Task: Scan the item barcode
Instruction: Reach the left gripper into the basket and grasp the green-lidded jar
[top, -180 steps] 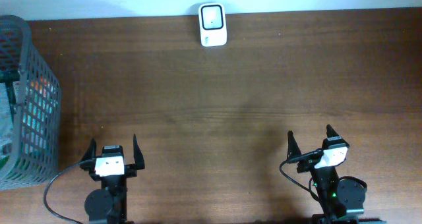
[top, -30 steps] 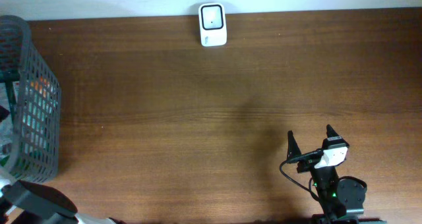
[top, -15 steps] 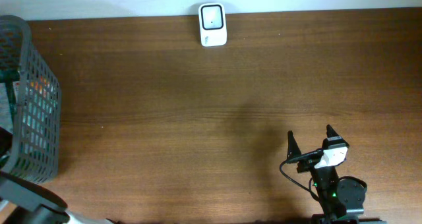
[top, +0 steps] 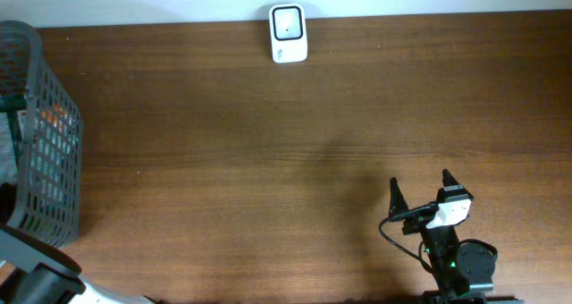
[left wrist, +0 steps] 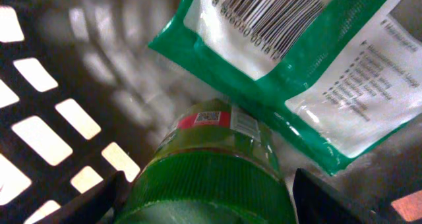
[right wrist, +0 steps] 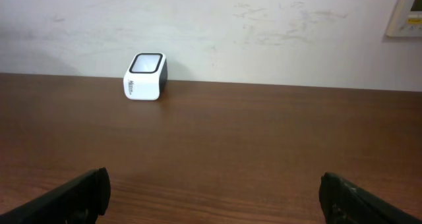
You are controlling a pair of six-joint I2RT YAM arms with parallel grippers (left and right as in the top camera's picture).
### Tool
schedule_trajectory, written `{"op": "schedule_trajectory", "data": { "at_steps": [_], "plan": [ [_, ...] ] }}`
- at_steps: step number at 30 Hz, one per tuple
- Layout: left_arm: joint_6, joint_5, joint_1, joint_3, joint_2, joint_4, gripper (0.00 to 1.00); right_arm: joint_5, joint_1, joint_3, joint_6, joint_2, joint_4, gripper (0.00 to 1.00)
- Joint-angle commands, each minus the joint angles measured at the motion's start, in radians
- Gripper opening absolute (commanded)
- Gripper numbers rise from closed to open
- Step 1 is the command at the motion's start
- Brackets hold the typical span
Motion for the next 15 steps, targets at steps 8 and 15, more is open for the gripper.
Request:
{"op": "schedule_trajectory", "data": {
  "at_steps": [8,15],
  "plan": [
    [-0.012,0.003,0.008,0.04,0.019,-0.033,0.49,-0.01,0.001,-0.007,-0.004,-0.008,-0.002,0.98],
    [-0.012,0.117,0.007,0.482,0.019,-0.248,0.49,-0.01,0.001,-0.007,-0.004,-0.008,-0.002,0.98]
  ]
}}
